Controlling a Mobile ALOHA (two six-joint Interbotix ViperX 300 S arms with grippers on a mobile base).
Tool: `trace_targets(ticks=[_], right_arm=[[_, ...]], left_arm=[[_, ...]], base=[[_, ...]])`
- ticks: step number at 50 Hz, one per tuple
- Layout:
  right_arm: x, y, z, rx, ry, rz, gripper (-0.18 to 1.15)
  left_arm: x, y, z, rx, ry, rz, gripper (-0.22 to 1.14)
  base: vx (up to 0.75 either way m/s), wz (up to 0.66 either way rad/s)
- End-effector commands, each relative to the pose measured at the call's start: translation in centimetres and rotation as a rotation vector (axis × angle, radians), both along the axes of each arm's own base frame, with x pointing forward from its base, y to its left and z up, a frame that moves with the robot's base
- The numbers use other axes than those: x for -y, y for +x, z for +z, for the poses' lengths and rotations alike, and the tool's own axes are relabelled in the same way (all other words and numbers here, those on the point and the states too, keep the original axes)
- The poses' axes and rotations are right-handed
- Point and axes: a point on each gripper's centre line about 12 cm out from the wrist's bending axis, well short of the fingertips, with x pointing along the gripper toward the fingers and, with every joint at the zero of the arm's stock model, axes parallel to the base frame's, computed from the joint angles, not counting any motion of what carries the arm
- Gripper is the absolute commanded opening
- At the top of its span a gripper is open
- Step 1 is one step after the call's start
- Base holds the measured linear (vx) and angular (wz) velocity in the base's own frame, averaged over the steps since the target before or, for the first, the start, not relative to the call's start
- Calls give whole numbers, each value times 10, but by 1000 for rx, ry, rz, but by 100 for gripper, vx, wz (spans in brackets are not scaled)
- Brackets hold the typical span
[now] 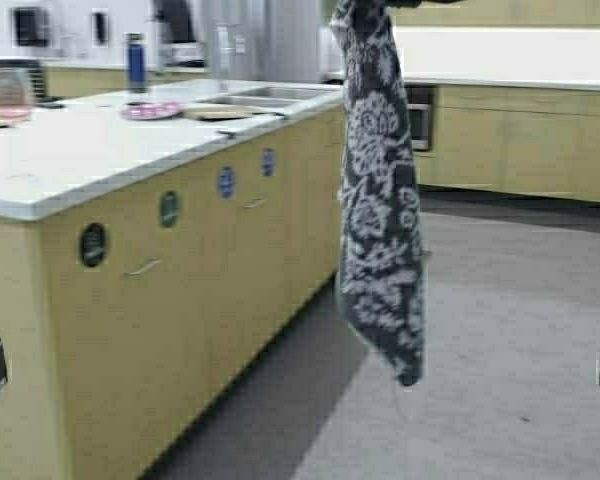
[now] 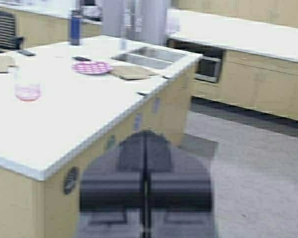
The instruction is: Get the cloth and wipe up the spill under the wine glass
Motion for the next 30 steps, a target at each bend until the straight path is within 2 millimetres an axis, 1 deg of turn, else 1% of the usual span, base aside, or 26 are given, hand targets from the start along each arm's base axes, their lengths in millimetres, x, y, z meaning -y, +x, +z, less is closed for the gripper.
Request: trace_targets(ticks=[1,10,17,23,30], right_arm=[[-1,0,10,35,28,2,6],[0,0,10,39,33,0,6],[0,0,11,45,35,0,6],[-1,0,12,49,37,3,6],[-1,0,12,49,37,3,6]], left_arm=[[0,2,3,6,4,3,2],[0,3,2,0,8,3,2],[0,7,5,11,20,3,2],[0,18,6,6,23,2,2],[1,42,6,-23,26,0,2]], base=[[5,35],[6,29],[5,18],[6,17],[7,17]])
